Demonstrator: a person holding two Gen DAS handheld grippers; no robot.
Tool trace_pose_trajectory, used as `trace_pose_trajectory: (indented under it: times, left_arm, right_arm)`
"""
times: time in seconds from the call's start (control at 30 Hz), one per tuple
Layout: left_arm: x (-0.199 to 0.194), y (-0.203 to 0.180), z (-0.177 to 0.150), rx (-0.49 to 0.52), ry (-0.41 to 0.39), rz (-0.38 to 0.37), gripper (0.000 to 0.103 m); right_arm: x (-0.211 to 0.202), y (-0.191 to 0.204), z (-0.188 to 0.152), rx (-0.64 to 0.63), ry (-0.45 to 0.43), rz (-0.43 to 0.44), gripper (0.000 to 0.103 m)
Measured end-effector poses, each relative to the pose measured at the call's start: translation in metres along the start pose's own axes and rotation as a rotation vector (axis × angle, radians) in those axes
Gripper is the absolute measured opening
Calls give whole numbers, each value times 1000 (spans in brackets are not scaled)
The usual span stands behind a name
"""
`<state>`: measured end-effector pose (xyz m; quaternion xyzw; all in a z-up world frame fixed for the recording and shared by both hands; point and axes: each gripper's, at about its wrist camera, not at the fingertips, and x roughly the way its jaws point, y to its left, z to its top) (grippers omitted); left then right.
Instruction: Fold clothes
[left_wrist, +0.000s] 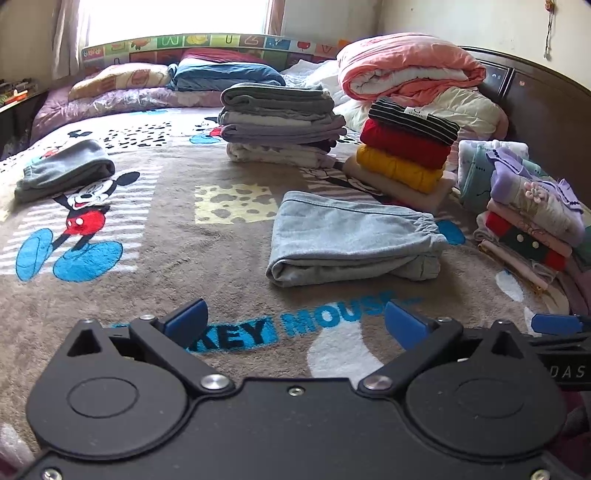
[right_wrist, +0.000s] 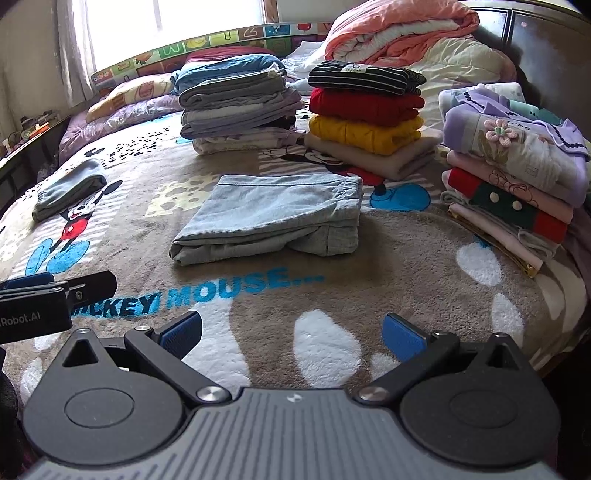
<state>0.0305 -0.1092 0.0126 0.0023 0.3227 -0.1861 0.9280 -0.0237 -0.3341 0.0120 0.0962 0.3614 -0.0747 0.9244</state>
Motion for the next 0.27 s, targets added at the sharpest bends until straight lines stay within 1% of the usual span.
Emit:
trace_pose_trajectory:
  times: [0.27]
  left_arm:
    - [2,-2,-2,16,-8,-3,103]
  right_arm:
    - [2,0,0,1,1,3,103]
